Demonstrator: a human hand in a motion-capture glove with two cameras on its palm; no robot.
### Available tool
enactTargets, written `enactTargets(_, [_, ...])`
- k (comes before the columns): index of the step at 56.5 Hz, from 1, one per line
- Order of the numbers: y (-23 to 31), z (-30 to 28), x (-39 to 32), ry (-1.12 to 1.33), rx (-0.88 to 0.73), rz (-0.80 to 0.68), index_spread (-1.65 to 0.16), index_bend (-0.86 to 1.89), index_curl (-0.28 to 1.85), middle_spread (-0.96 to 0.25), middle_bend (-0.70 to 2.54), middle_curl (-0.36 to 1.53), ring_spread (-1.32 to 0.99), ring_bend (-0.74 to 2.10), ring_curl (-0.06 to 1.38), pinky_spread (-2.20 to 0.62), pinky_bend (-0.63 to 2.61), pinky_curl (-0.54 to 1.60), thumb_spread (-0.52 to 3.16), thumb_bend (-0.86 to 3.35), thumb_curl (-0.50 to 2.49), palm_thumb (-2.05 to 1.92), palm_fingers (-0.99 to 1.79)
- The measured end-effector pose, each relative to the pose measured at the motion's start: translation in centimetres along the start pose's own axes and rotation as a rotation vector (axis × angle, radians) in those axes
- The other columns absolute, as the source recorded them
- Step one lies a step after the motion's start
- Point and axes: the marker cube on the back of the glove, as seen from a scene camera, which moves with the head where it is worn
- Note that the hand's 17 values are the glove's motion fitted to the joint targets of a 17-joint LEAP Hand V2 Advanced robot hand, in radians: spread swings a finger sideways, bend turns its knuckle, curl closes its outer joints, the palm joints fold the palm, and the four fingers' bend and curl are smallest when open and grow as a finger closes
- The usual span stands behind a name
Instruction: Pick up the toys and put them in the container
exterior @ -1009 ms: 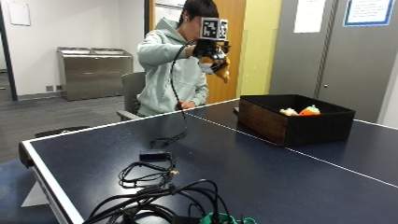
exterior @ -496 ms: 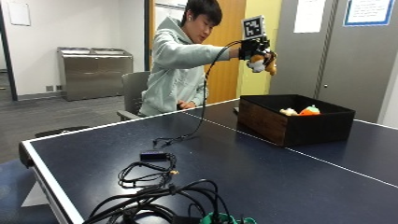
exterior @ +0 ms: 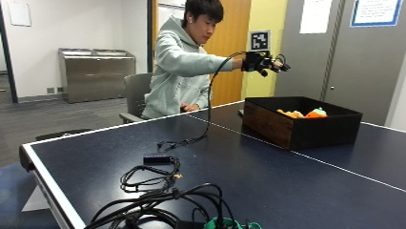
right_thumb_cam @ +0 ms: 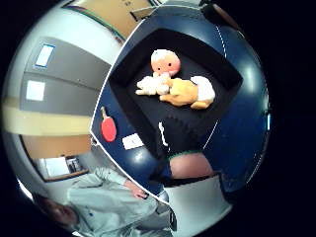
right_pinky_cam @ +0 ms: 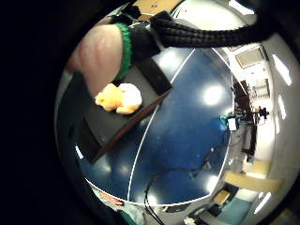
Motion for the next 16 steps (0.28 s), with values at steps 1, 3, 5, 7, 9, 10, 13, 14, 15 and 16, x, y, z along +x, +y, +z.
enactTargets(1, [0.5, 0.0, 0.0, 0.002, 0.007, -0.005, -0.34, 0.18, 0.79, -0.08, 0.34, 0.47, -0.06, 0.45, 0.38, 0.01, 0.90, 0.49, 1.16, -0.02, 0.65, 0.11, -0.11])
enactTargets(3, [1.6, 0.1, -0.2, -0.014, 0.031, -0.007, -0.33, 0.19, 0.77, -0.08, 0.33, 0.46, -0.05, 0.43, 0.37, 0.03, 0.87, 0.48, 1.19, -0.02, 0.62, 0.11, -0.08])
enactTargets(5, [3.1, 0.0, -0.4, -0.034, 0.067, -0.002, -0.33, 0.19, 0.76, -0.08, 0.33, 0.45, -0.04, 0.41, 0.36, 0.04, 0.85, 0.47, 1.22, -0.01, 0.60, 0.11, -0.05])
enactTargets(7, [4.5, 0.0, -0.5, -0.043, 0.101, 0.003, -0.33, 0.20, 0.75, -0.08, 0.33, 0.45, -0.03, 0.39, 0.35, 0.05, 0.83, 0.46, 1.24, -0.01, 0.58, 0.10, -0.03])
enactTargets(9, [6.0, 0.0, -0.5, -0.058, 0.126, 0.004, -0.33, 0.21, 0.74, -0.08, 0.33, 0.45, -0.03, 0.38, 0.35, 0.05, 0.80, 0.44, 1.26, -0.01, 0.56, 0.10, 0.00])
enactTargets(10, [7.0, -0.1, -0.4, -0.073, 0.138, -0.004, -0.33, 0.22, 0.74, -0.08, 0.33, 0.45, -0.03, 0.38, 0.35, 0.06, 0.79, 0.44, 1.28, -0.01, 0.55, 0.10, 0.02])
enactTargets(13, [10.6, -0.4, 1.4, -0.119, 0.176, -0.097, -0.33, 0.25, 0.73, -0.08, 0.34, 0.44, -0.03, 0.36, 0.33, 0.06, 0.75, 0.42, 1.30, -0.01, 0.53, 0.10, 0.07])
enactTargets(14, [11.8, -0.6, 2.6, -0.129, 0.187, -0.153, -0.32, 0.26, 0.72, -0.08, 0.33, 0.44, -0.03, 0.36, 0.33, 0.06, 0.73, 0.41, 1.31, -0.01, 0.52, 0.10, 0.08])
enactTargets(15, [12.9, -0.7, 3.8, -0.136, 0.196, -0.205, -0.32, 0.27, 0.72, -0.08, 0.34, 0.44, -0.03, 0.36, 0.33, 0.07, 0.72, 0.40, 1.32, -0.01, 0.51, 0.11, 0.10])
enactTargets(16, [13.5, -0.8, 4.5, -0.140, 0.201, -0.238, -0.32, 0.28, 0.72, -0.08, 0.34, 0.44, -0.03, 0.36, 0.33, 0.07, 0.71, 0.40, 1.33, -0.01, 0.51, 0.11, 0.11])
